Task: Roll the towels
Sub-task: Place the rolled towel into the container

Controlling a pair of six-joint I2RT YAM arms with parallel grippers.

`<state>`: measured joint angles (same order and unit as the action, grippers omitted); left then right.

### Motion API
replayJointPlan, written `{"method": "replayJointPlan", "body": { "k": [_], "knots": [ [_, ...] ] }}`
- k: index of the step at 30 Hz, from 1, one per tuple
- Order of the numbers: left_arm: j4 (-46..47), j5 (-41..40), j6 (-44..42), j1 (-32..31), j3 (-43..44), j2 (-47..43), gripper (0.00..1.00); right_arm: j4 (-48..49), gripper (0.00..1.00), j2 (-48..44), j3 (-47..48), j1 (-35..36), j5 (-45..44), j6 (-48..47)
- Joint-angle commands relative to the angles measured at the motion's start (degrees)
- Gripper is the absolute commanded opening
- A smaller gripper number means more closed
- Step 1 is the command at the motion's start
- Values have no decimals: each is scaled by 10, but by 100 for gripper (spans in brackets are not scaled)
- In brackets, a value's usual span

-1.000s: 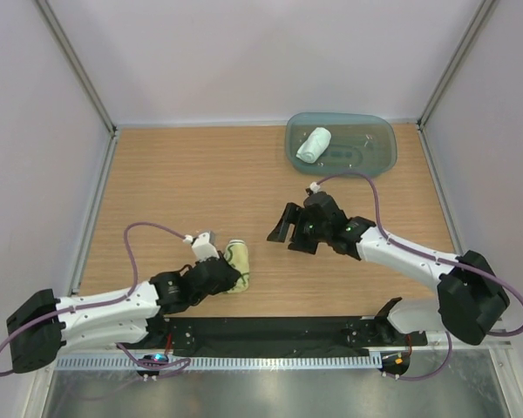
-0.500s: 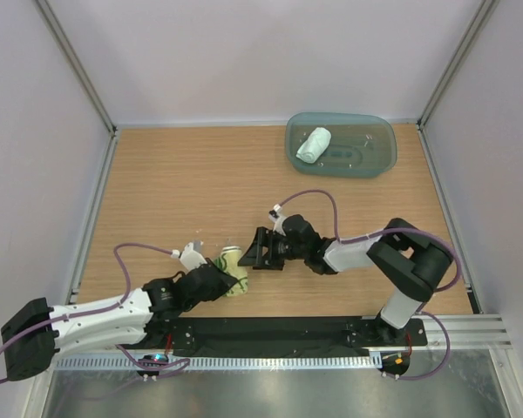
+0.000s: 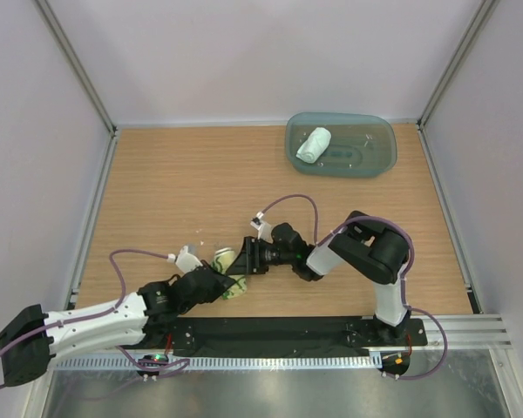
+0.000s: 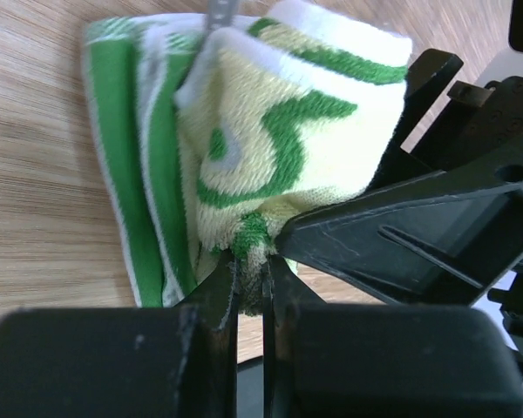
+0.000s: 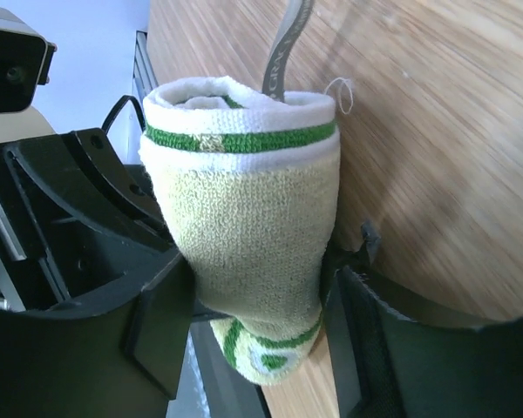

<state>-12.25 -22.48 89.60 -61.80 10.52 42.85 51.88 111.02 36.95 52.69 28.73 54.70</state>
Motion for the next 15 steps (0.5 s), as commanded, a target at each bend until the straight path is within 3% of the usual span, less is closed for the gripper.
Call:
{"method": "replayJointPlan", "body": {
  "k": [1, 3, 4, 6, 7, 8, 10, 15],
  "knots": [
    [-76, 19, -6, 2, -25, 10, 0, 48, 57, 37, 23, 22, -17, -4],
    [-75, 19, -6, 3, -25, 10, 0, 58, 45, 47, 34, 28, -17, 5],
    [-76, 20, -7, 3, -25, 10, 1, 60, 29, 51, 37, 29, -23, 9],
    [-76, 21, -11, 4, -24, 10, 11, 61, 16, 56, 42, 29, -25, 17],
    [-75, 21, -14, 4, -22, 14, 20, 58, 5, 55, 43, 29, -28, 18],
    [-77, 21, -20, 4, -14, 17, 40, 40, 1, 49, 47, 29, -30, 16],
    [-94, 16, -48, 5, 4, 28, 58, 9, 1, 37, 57, 29, -39, 1],
    [-149, -5, -153, 4, 99, 61, 73, -162, 1, -32, 95, 24, -63, -71]
  ]
}}
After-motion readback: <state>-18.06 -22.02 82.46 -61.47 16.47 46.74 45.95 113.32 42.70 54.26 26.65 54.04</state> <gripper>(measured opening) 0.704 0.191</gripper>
